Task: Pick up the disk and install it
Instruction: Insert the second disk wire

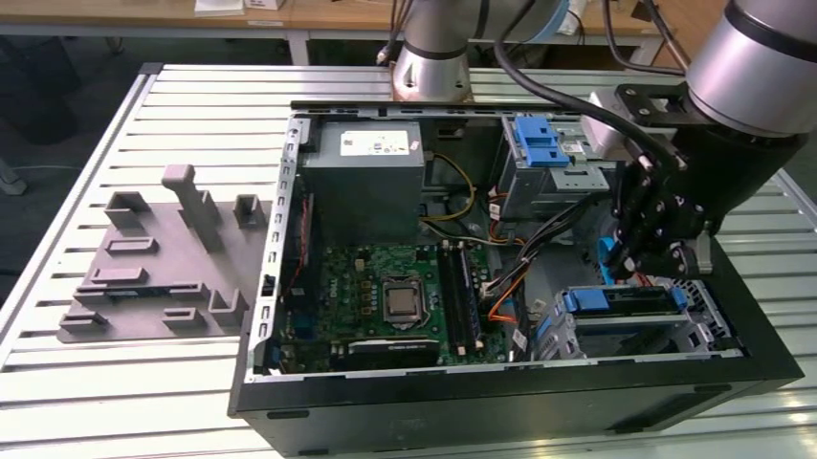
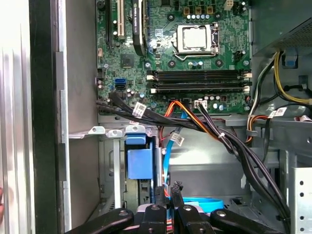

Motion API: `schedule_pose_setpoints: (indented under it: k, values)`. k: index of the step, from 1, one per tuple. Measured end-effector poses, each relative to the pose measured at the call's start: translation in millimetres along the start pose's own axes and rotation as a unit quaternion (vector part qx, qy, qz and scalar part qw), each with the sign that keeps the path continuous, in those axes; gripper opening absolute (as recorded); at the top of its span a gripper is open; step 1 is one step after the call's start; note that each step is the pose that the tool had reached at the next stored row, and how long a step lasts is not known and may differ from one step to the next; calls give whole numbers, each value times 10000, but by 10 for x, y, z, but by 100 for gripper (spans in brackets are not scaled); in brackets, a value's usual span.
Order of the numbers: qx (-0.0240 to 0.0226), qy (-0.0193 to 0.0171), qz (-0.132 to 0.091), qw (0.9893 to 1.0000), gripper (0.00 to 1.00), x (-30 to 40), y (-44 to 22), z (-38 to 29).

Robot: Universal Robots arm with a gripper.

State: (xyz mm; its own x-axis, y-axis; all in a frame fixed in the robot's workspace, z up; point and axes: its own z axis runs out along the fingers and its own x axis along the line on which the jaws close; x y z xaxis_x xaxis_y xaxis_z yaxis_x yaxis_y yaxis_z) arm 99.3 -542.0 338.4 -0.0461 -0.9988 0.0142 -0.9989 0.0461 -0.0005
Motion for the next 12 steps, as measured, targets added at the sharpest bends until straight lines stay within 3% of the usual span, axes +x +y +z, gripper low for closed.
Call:
schedule_pose_setpoints:
  k: [12]
  values:
    - [0,0,0,10000,16,74,-4,13]
